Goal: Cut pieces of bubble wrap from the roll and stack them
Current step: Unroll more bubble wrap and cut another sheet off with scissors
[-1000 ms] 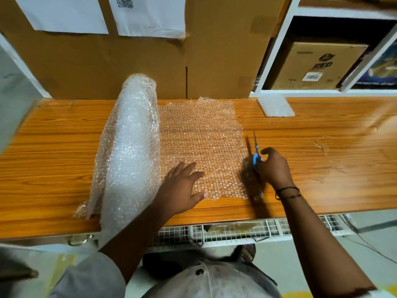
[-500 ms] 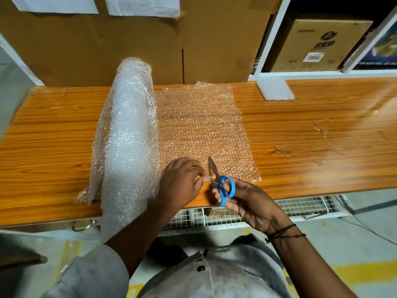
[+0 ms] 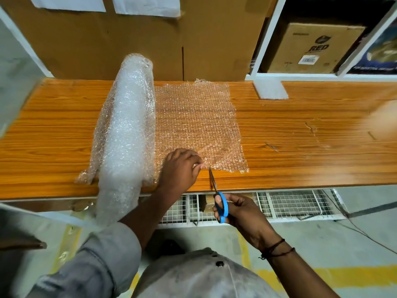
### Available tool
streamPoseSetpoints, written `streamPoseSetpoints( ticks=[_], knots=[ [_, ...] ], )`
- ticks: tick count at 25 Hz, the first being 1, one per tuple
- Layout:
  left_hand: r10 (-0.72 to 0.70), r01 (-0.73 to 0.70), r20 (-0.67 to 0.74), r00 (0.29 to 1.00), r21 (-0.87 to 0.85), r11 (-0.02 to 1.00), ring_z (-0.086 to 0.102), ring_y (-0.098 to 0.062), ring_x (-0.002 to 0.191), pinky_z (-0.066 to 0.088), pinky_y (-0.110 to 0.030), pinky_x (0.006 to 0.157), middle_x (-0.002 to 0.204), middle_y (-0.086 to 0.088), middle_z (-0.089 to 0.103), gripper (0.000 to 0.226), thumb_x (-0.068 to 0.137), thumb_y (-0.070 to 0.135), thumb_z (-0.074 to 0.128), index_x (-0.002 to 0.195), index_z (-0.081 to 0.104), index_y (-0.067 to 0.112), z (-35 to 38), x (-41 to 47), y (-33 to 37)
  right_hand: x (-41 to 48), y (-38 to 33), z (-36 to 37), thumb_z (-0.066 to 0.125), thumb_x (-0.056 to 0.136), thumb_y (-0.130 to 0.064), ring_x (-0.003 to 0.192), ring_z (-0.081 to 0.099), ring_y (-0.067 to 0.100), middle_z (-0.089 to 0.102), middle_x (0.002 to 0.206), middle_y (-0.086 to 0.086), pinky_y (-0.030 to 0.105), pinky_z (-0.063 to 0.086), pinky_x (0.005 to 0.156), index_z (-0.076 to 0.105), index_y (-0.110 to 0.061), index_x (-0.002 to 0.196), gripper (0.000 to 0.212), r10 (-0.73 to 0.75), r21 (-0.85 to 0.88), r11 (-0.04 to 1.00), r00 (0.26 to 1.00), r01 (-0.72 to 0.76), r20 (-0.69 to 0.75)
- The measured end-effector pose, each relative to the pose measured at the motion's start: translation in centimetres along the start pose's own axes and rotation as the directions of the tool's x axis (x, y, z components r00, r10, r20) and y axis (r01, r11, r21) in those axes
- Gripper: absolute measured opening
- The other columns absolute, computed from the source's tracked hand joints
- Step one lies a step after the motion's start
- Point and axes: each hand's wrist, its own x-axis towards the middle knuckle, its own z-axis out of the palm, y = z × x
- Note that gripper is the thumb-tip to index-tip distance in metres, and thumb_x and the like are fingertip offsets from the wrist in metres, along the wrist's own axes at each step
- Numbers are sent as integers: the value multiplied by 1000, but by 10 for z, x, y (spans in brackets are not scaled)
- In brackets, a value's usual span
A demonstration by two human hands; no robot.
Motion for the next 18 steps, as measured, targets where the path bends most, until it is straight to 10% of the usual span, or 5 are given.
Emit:
streamPoseSetpoints(
  ticks=[11, 18],
  knots=[
    [-74, 75, -33, 997, 19, 997, 55, -23, 114, 43, -39, 88, 112, 9, 71, 14, 93, 36, 69, 104, 76, 30, -1, -16, 13, -22, 15, 13, 68, 98, -16, 76, 71, 29, 75, 101, 26, 44, 60, 88, 73, -6, 104, 12, 92, 83, 992, 995, -94, 27],
    [-82, 82, 5, 997, 11, 997, 54, -22, 114, 44, -38, 88, 114, 10, 70, 19, 94, 44, 66, 106, 75, 32, -2, -14, 14, -22, 21, 9, 65, 101, -6, 60, 64, 20, 68, 82, 16, 24, 56, 60, 73, -2, 103, 10, 52, -37, 998, 997, -54, -61]
  ],
)
